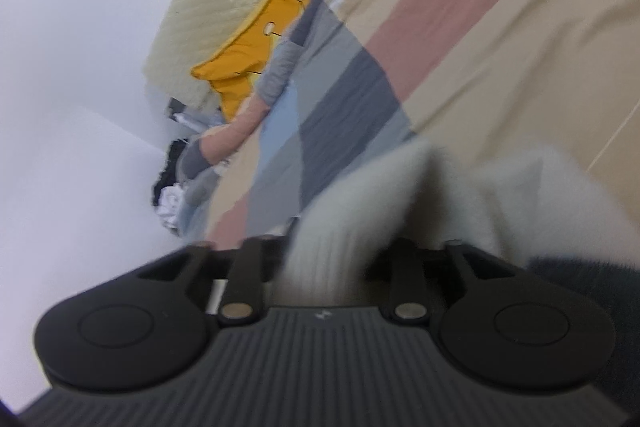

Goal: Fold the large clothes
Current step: 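Carry the held hem over the sweater body with both tools, then lower the hem onto the collar and open both tools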

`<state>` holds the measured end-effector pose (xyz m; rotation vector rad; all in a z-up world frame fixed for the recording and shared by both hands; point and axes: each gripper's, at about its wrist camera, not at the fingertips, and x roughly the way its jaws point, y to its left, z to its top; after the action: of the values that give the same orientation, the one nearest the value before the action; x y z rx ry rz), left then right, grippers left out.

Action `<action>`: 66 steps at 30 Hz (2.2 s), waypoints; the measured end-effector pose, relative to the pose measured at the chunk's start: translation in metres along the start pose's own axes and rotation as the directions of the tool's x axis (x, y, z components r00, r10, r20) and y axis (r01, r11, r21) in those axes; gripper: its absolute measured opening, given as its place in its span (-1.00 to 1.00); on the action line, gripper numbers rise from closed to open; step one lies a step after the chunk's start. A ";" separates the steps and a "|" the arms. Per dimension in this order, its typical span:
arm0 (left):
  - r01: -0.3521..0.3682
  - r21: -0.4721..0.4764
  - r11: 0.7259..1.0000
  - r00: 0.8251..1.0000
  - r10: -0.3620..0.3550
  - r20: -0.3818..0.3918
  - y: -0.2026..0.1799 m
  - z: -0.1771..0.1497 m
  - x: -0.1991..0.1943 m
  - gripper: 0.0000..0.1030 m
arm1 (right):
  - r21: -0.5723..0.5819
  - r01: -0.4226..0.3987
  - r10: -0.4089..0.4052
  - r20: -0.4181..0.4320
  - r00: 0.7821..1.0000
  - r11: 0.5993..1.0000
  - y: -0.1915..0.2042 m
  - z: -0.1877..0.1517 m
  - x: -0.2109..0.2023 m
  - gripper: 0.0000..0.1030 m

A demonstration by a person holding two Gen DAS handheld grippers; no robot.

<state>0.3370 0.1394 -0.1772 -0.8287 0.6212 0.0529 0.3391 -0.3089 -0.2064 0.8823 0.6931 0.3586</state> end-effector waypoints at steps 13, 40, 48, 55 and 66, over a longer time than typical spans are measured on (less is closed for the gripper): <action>-0.001 0.316 0.949 0.995 -0.029 0.092 -0.068 -0.078 -0.066 0.32 | -0.301 0.050 -0.051 0.004 0.999 0.952 0.065 -0.051 -0.039 0.25; -0.033 0.656 0.754 0.991 0.111 -0.077 -0.100 -0.155 -0.039 0.33 | -0.420 0.490 -0.465 0.168 0.869 0.764 0.036 -0.015 -0.013 0.17; -0.115 0.582 0.805 0.983 0.178 -0.051 -0.083 -0.107 -0.021 0.36 | -0.405 0.504 -0.473 0.182 0.862 0.763 0.036 -0.011 -0.018 0.17; -0.253 0.568 0.783 0.964 0.256 0.075 -0.082 -0.065 -0.009 0.36 | -0.406 0.507 -0.471 0.193 0.861 0.760 0.036 -0.009 -0.016 0.17; -0.300 0.391 0.870 0.954 0.272 0.128 -0.051 -0.005 0.016 0.37 | -0.405 0.502 -0.470 0.185 0.863 0.764 0.030 0.010 0.003 0.20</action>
<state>0.3620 0.0980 -0.1538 -0.3237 0.6576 0.2150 0.3475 -0.2952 -0.1786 0.2548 0.7087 0.0040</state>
